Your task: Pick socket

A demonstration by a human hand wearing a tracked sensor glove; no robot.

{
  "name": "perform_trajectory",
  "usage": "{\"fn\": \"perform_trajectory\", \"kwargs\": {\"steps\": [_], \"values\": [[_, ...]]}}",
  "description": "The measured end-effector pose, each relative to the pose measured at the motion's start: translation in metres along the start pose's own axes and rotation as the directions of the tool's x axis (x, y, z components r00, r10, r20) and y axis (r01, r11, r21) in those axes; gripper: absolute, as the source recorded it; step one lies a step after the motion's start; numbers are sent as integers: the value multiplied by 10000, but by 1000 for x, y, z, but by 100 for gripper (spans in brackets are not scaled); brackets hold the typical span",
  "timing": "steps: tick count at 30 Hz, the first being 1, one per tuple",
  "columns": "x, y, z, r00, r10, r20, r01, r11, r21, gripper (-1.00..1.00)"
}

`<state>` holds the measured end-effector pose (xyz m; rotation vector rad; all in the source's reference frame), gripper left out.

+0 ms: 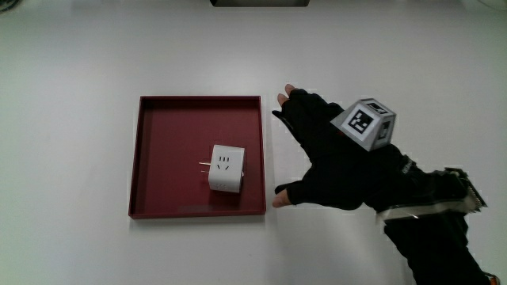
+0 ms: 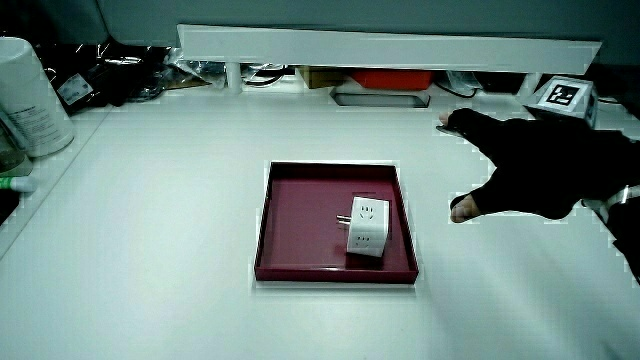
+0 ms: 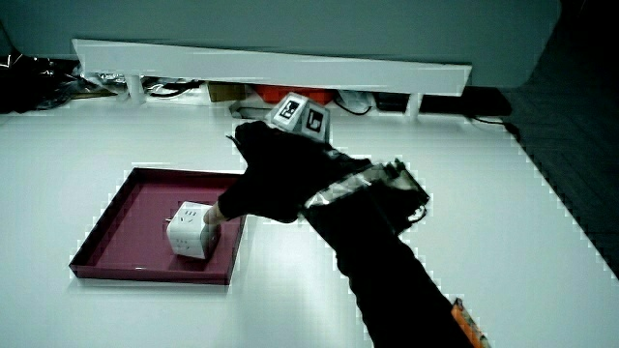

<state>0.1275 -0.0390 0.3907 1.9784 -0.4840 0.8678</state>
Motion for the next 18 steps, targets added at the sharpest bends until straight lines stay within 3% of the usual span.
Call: {"fn": "perform_trajectory", "kwargs": {"steps": [1,3,4,8,10,13,14,15,18], "values": [[2,5,-2,9996,272,-96,-272,9996,53,0],[4,13,-5,10000,18,-98,-19,9999,-99,0],[6,18,-7,9994,337,-94,-338,9994,-100,0],[7,33,-16,9998,202,-69,-204,9994,-263,0],[11,43,-22,9988,484,5,-483,9984,-298,0],[14,55,-30,9989,414,206,-406,9985,-379,0],[16,60,-33,9985,526,157,-520,9980,-355,0],[12,60,-33,9932,567,1017,-607,9975,371,0],[15,69,-41,9943,462,961,-488,9985,251,0]]}}
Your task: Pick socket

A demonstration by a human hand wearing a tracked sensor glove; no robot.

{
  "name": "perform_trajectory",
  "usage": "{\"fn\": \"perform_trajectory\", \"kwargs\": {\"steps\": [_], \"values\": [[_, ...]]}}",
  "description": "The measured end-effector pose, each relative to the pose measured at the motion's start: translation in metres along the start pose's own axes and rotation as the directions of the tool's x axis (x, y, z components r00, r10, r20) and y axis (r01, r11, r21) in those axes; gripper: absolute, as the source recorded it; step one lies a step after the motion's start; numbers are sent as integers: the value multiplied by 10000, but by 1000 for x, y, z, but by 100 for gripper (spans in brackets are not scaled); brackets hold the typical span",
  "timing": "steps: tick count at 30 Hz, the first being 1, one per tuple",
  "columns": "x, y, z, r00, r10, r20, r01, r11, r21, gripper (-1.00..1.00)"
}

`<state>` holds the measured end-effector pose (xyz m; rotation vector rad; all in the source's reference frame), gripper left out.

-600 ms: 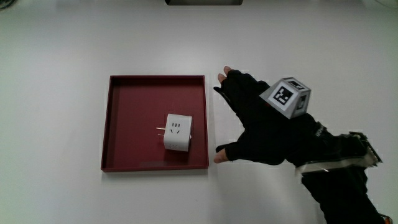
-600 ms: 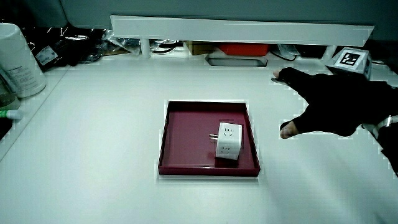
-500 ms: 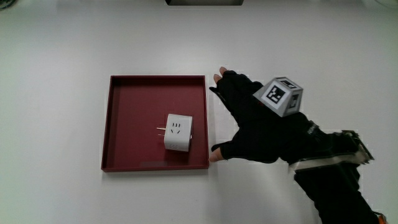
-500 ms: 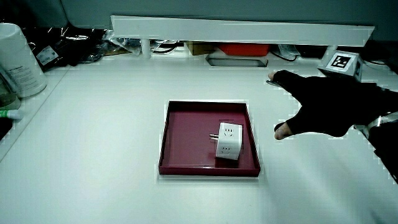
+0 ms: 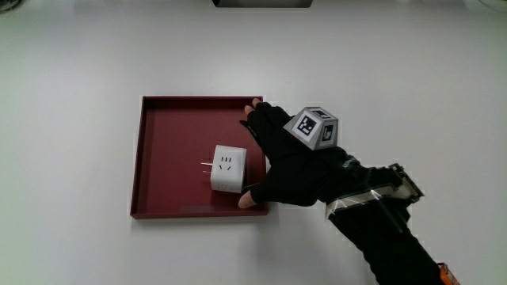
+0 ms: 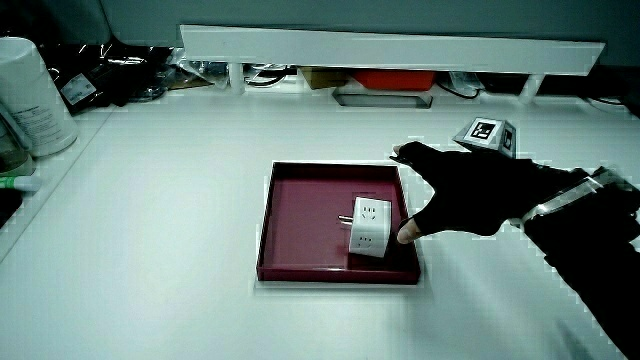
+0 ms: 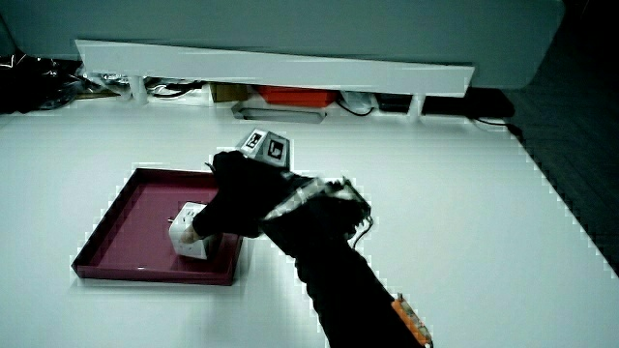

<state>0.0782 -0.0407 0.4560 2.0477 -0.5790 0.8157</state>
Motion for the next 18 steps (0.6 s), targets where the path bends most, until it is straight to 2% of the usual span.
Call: {"fn": "perform_trajectory", "kwargs": {"steps": [4,8,11,12,15,18], "values": [[8,14,-13,9998,-191,-26,191,9996,-223,0],[10,24,-20,9993,-283,-255,274,9990,-360,0],[13,33,-27,9986,-518,-112,514,9981,-352,0],[11,34,-29,9989,-410,-236,399,9982,-446,0],[17,44,-38,9976,-682,-137,672,9958,-626,0],[15,48,-41,9974,-676,-239,658,9952,-722,0]]}}
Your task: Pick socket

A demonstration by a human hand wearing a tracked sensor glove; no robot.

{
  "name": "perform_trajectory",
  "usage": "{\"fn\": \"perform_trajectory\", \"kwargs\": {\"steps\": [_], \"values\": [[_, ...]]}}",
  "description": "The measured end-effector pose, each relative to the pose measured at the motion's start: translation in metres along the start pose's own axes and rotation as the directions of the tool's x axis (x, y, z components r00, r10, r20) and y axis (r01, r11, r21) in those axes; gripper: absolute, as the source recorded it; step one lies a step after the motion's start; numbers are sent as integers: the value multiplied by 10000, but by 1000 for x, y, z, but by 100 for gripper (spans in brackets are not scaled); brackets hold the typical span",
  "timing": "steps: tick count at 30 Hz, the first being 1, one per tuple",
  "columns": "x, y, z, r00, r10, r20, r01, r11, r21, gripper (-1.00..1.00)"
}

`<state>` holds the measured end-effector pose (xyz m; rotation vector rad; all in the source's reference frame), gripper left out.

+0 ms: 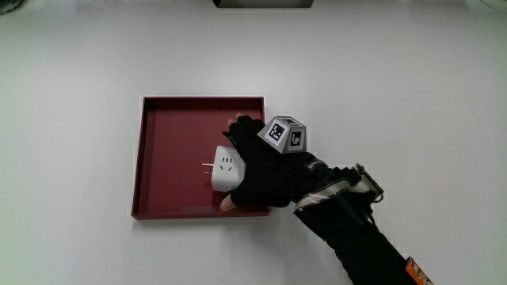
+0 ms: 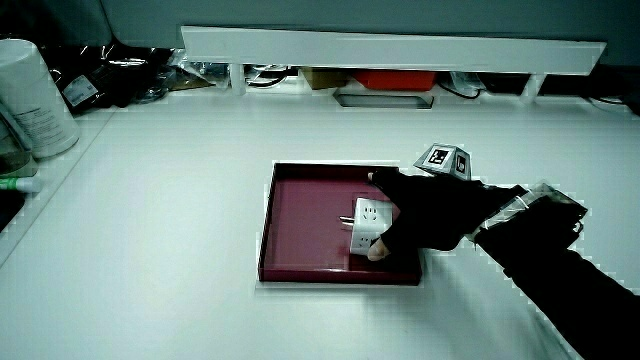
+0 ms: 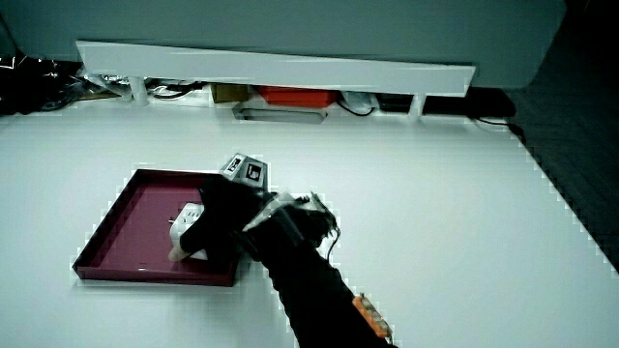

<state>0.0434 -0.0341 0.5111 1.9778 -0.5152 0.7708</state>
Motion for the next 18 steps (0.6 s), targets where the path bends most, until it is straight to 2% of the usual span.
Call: {"fn": "perform_trajectory", "kwargs": {"steps": [7,11,13,16,18], "values": [[3,10,-10,9998,-172,-77,170,9997,-197,0],[7,11,-10,9995,-206,-233,207,9998,60,0],[8,10,-9,9994,33,-352,-24,9997,261,11],[7,10,-9,9995,-31,-322,42,9994,340,28],[8,10,-10,9997,-61,-231,74,9983,577,39]]}}
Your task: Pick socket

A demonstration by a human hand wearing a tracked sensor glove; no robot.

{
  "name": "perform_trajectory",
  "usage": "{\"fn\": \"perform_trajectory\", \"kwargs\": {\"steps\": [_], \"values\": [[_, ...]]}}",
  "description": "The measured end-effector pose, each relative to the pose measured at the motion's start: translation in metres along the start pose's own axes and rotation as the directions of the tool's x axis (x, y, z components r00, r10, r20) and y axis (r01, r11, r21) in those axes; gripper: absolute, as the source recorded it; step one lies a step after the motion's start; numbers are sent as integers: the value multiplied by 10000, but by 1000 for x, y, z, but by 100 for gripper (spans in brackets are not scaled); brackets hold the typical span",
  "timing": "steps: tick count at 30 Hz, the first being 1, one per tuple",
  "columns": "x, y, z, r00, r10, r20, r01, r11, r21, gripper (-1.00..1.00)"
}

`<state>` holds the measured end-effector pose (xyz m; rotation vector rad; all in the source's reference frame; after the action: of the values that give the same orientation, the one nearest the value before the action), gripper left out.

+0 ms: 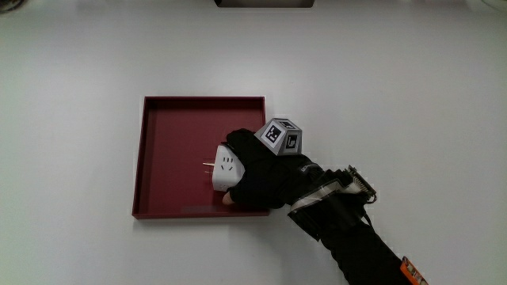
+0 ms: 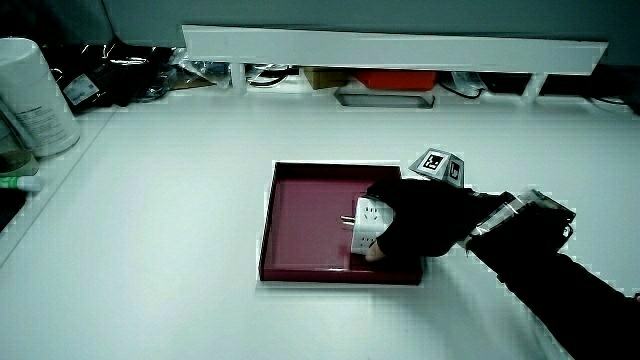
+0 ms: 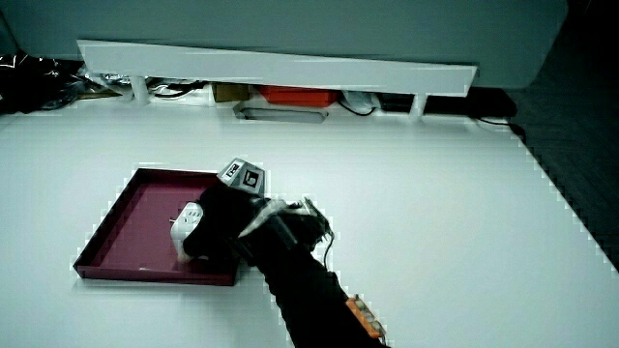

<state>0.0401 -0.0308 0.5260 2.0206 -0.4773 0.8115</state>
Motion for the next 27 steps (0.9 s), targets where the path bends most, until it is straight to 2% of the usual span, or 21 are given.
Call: {"fn": "perform_trajectory", "kwargs": {"steps": [5,11,17,21,27], "values": [[0,-1,1,9999,1,133,-7,9991,416,67],[-4,-5,3,9997,116,203,-128,9979,628,100],[-8,-7,1,9986,376,383,-406,9959,809,100],[-8,-6,-1,9979,617,205,-629,9958,670,100],[-16,-17,8,9955,919,218,-933,9931,704,100]]}}
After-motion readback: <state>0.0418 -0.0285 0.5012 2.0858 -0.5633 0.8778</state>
